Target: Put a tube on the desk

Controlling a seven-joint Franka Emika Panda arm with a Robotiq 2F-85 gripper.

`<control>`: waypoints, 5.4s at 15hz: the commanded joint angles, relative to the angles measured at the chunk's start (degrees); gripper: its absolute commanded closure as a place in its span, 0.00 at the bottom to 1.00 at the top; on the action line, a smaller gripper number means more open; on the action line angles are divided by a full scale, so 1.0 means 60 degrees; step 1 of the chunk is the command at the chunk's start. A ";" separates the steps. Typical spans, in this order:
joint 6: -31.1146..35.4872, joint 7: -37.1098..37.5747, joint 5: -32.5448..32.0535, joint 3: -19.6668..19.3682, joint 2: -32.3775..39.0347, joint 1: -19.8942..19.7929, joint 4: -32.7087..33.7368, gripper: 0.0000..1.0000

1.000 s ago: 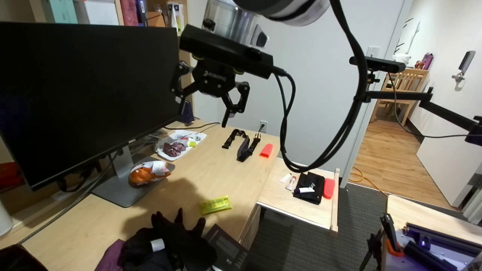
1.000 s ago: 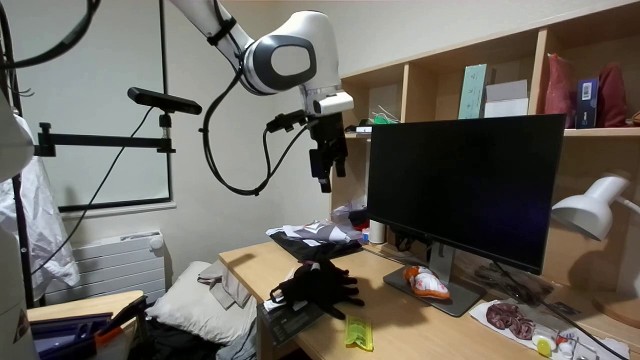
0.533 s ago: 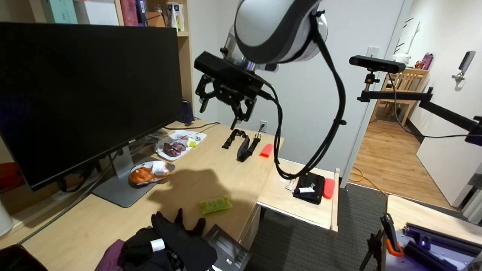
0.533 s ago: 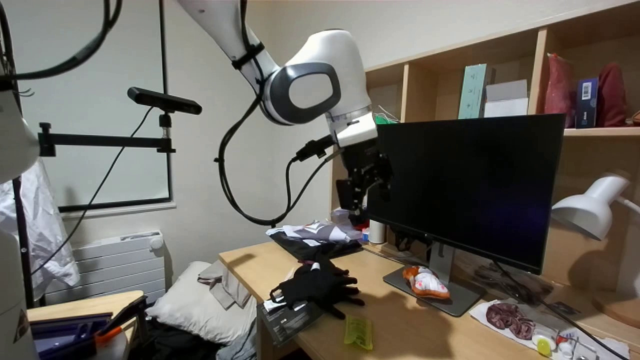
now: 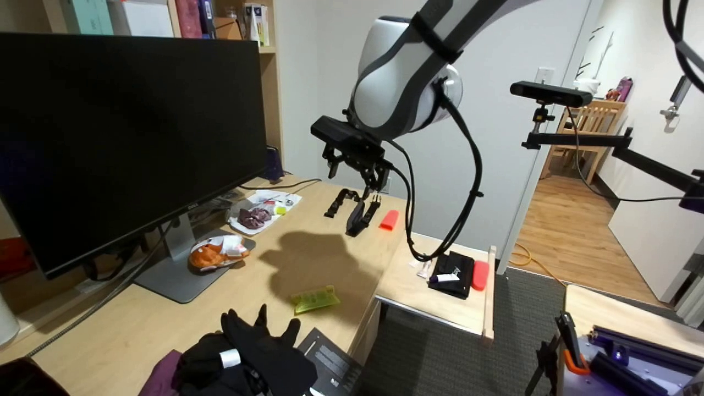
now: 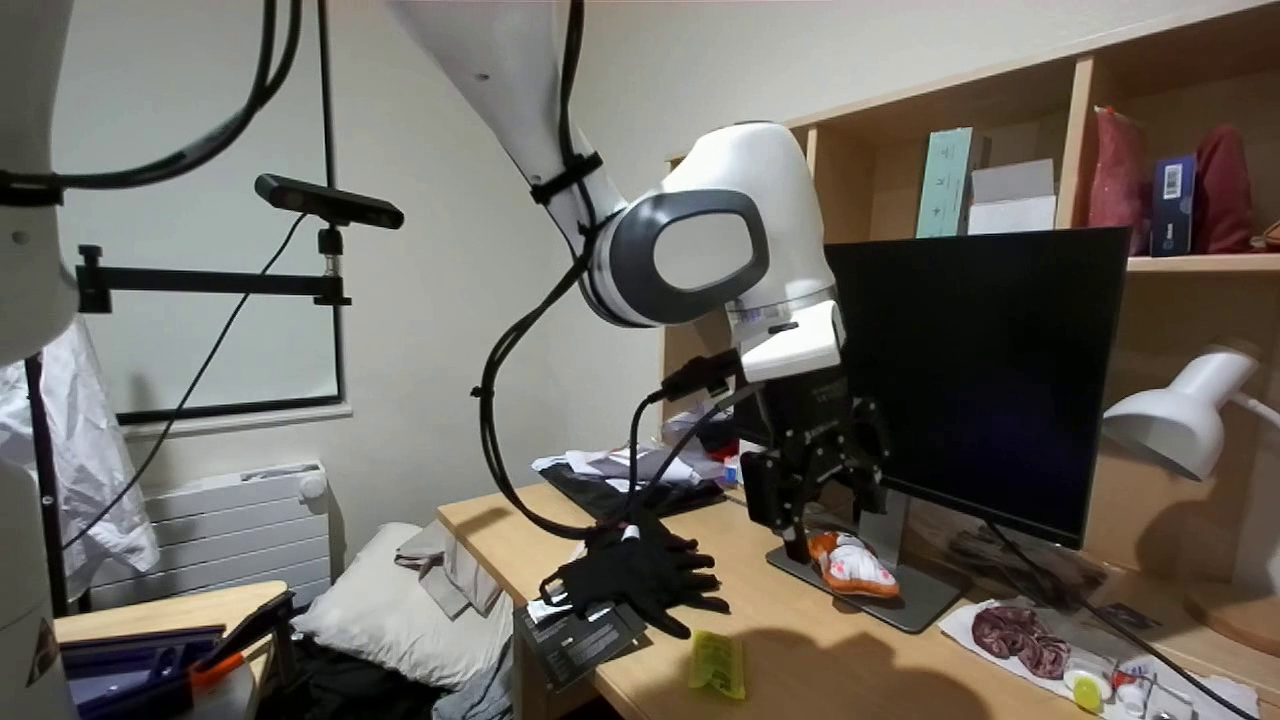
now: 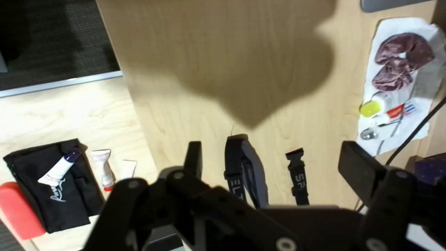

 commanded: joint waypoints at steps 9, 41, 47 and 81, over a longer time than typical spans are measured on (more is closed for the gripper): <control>-0.2069 -0.0927 -0.1510 -0.1001 0.0292 -0.0105 -0.0137 0.00; -0.1696 -0.3113 -0.1074 -0.1817 0.2357 -0.1133 0.0225 0.00; -0.0929 -0.4282 -0.0226 -0.1443 0.3205 -0.1868 0.0519 0.00; -0.0123 -1.1132 0.8438 0.1173 0.4160 -0.5028 0.0737 0.00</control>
